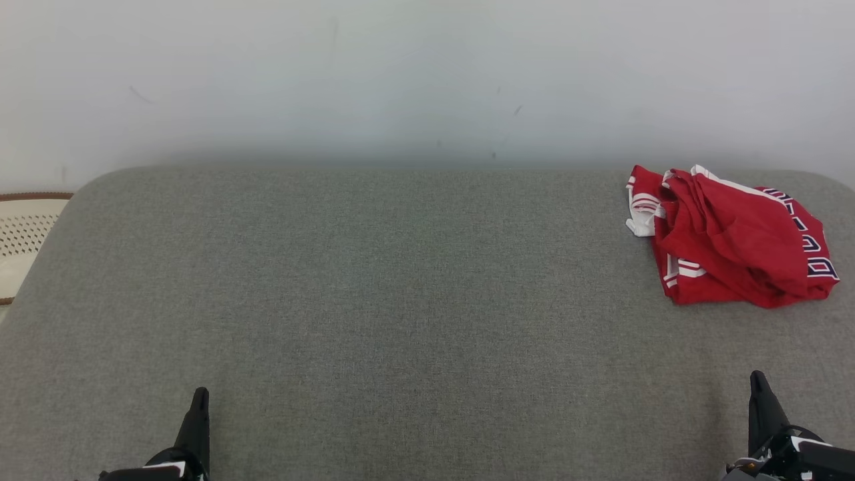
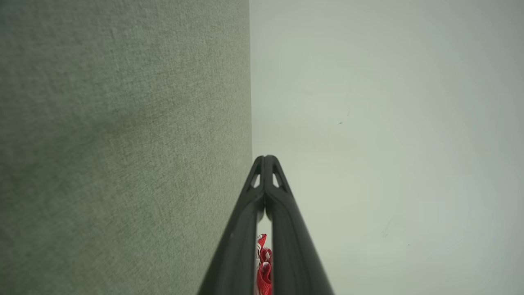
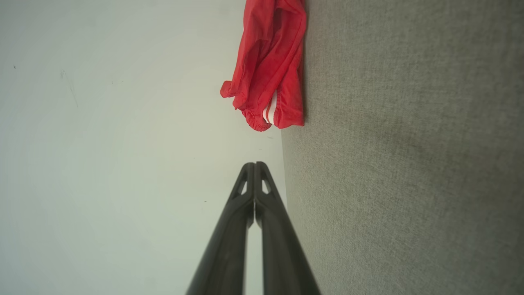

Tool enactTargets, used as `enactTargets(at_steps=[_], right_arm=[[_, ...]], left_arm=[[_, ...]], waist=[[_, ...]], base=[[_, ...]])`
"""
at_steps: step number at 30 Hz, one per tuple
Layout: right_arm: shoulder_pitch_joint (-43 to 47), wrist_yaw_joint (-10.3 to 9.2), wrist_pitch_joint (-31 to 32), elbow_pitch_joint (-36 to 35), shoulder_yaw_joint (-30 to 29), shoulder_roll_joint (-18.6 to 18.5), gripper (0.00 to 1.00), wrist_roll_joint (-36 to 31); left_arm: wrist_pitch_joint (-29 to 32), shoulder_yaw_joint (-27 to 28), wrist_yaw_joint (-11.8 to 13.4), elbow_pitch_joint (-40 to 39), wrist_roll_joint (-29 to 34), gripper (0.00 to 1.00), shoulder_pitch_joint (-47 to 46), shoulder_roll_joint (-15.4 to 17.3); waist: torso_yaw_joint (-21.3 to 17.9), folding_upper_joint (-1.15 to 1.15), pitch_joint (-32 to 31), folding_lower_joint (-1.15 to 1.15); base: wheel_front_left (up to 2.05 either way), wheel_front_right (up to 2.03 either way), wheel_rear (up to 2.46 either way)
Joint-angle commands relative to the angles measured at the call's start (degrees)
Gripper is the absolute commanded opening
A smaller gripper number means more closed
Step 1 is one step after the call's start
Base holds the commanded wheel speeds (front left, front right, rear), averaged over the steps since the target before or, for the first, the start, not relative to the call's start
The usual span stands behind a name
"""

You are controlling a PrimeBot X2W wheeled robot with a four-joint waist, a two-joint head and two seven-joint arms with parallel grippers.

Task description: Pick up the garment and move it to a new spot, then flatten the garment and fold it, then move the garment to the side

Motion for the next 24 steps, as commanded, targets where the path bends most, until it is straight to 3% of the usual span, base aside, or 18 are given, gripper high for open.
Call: enactTargets(at_steps=[1, 24], right_arm=[[-0.2, 0.02, 0.2, 0.2, -0.1, 0.0, 0.00, -0.2], [-0.3, 0.02, 0.5, 0.2, -0.4, 0.3, 0.00, -0.4]], left_arm=[[0.0, 0.0, -0.2, 0.2, -0.2, 0.00, -0.2, -0.1], [0.0, 0.0, -0.2, 0.2, -0.2, 0.00, -0.2, -0.1]], waist=[[0.0, 0.00, 0.0, 0.00], [0.0, 0.00, 0.0, 0.00]], base=[[0.00, 0.00, 0.00], [0.00, 0.00, 0.00]])
